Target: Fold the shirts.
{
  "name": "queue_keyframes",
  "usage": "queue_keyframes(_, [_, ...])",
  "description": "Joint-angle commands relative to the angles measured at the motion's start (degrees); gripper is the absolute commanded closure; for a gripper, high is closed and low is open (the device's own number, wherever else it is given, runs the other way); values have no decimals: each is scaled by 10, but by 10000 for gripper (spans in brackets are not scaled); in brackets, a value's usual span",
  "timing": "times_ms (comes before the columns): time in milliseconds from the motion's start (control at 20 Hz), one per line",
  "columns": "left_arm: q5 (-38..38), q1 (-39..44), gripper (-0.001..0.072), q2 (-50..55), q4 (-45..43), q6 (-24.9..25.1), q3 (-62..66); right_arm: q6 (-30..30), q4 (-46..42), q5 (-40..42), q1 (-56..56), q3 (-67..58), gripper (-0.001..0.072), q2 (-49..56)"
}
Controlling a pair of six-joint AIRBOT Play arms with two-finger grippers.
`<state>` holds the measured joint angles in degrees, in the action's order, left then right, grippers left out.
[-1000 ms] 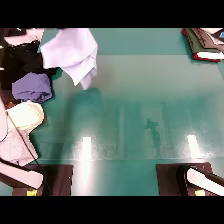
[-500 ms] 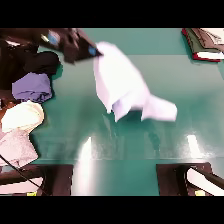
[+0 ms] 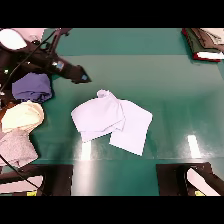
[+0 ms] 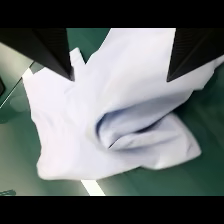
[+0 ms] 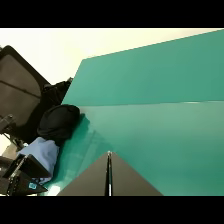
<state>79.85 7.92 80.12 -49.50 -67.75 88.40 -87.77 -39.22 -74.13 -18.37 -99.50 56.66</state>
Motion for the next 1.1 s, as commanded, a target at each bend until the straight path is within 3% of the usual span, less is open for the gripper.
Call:
queue_keyframes(0, [19, -76, 37, -29, -13, -23, -115, 0, 0, -3, 0, 0, 693, -10])
queue_keyframes(200, [-28, -125, 37, -88, 7, 6, -335, 0, 0, -15, 0, 0, 693, -5])
queue_keyframes(400, [-103, -124, 38, -95, 24, 14, -461, 0, 2, -15, 0, 0, 693, -5])
queue_keyframes(700, [-153, -115, 38, -95, 20, 13, -481, 0, 1, -15, 0, 0, 693, -5])
queue_keyframes(900, [-207, -49, 43, -95, 20, 11, -481, 0, 2, -16, 0, 0, 693, -5])
queue_keyframes(1050, [-214, -33, 653, -96, 23, 2, -479, 0, 0, -25, 0, 0, 693, -5])
